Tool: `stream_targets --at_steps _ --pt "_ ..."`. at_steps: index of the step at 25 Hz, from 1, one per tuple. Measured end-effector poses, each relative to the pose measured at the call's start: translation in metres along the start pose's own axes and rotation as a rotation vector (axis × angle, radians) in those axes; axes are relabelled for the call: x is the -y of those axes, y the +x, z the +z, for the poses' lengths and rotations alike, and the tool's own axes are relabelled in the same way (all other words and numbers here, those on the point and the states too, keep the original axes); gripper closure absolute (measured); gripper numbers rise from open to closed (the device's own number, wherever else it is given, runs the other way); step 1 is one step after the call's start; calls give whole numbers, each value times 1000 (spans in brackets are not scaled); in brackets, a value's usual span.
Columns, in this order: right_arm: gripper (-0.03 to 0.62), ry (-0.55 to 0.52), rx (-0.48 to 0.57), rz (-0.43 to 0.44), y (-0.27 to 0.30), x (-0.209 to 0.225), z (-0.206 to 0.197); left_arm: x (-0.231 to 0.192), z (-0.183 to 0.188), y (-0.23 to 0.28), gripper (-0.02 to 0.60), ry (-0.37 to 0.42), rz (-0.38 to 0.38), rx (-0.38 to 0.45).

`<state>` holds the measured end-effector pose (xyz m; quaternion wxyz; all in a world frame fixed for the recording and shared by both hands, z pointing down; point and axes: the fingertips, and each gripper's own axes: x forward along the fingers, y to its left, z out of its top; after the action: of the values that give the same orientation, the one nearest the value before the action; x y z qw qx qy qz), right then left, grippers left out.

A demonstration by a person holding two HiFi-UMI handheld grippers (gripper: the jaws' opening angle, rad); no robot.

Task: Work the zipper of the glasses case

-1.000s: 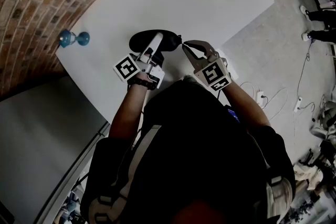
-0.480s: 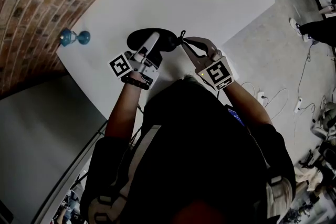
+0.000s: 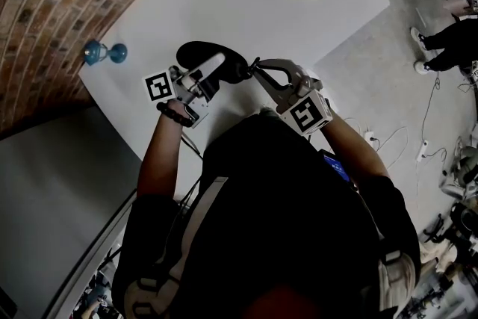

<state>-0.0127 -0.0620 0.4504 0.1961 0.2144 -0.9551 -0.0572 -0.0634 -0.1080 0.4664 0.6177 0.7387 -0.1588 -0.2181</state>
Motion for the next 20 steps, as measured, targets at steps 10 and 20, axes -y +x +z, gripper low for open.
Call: stream_targets --at_steps 10,20 --pt "580 -64 -17 3 -1 -5 3 7 -12 0 328 45 7 -135" --pt "579 -106 -46 13 2 -7 -4 -2 -37 2 327 145 68 -325"
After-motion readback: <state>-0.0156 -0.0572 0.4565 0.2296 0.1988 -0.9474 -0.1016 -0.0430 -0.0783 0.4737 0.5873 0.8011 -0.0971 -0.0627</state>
